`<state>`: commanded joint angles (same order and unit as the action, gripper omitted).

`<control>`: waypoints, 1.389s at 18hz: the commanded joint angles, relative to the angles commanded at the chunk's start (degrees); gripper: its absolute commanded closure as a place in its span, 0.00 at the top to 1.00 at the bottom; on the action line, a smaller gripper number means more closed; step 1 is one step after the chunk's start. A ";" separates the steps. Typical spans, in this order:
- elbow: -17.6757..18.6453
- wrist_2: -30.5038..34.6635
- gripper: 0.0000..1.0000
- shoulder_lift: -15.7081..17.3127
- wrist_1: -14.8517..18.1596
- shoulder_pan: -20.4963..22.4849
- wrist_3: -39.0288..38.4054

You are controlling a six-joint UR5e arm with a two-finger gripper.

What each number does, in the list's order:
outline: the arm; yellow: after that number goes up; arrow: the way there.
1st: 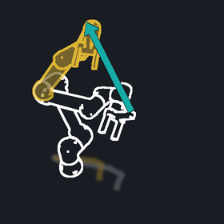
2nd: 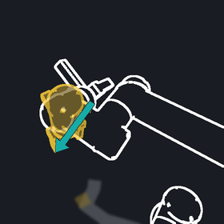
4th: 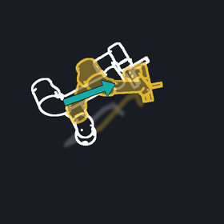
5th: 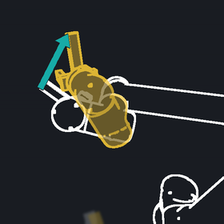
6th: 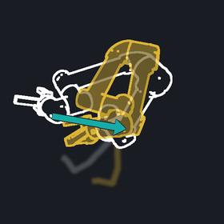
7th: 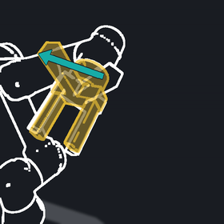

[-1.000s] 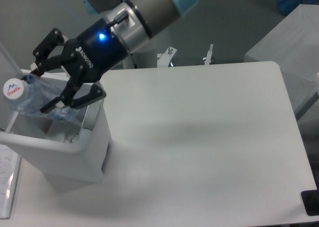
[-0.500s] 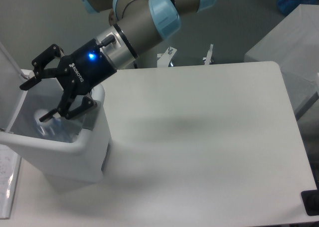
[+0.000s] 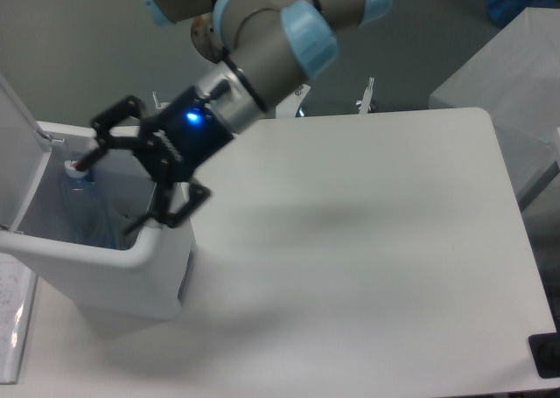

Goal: Place the trash in the trash can

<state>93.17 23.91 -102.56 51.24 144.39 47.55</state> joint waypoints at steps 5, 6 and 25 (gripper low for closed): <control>-2.29 0.09 1.00 -2.90 -0.09 5.98 0.09; -2.90 0.17 1.00 -3.52 -0.09 6.43 0.00; -12.49 42.06 1.00 -10.55 1.49 16.19 14.40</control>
<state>80.68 65.97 -113.11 52.73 160.58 61.95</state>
